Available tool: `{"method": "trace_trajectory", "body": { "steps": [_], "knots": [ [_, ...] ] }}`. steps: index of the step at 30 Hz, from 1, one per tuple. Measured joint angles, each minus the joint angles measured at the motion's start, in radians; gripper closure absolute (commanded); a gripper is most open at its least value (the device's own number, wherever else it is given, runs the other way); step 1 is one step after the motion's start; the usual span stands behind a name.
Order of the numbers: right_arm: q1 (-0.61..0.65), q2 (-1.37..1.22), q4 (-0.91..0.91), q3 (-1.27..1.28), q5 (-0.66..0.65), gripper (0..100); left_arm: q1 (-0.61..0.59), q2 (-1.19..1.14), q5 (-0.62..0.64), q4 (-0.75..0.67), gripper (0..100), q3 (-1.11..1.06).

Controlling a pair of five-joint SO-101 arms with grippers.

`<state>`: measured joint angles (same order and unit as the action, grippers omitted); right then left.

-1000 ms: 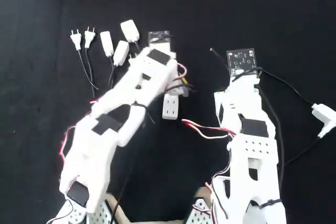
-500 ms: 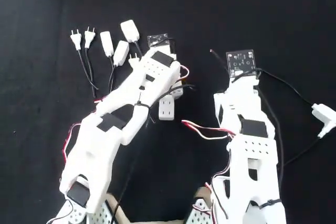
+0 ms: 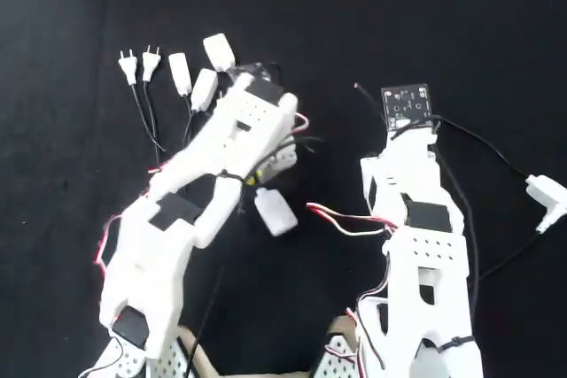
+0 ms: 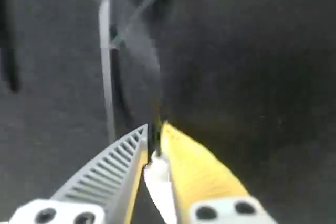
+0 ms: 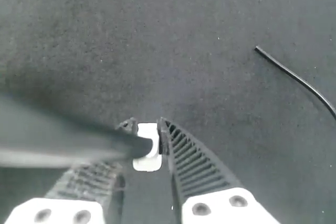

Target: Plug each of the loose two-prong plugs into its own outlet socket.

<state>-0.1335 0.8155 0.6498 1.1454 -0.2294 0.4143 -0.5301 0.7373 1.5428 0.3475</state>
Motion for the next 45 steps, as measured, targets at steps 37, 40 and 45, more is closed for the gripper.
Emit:
{"method": "trace_trajectory", "body": {
  "steps": [37, 40, 45],
  "knots": [
    [-0.051, 0.0, 0.0, 0.0, 0.0, 98.7, -0.031, 0.621, -1.774, -0.451, 77, -0.862],
    [-0.089, 0.023, 0.018, 0.0, 0.0, 98.7, -0.025, 0.624, -1.864, -0.462, 74, -0.862],
    [-0.135, 0.15, 0.104, 0.0, 0.0, 98.7, 0.018, 0.624, -1.935, -0.463, 74, -0.848]
  ]
}}
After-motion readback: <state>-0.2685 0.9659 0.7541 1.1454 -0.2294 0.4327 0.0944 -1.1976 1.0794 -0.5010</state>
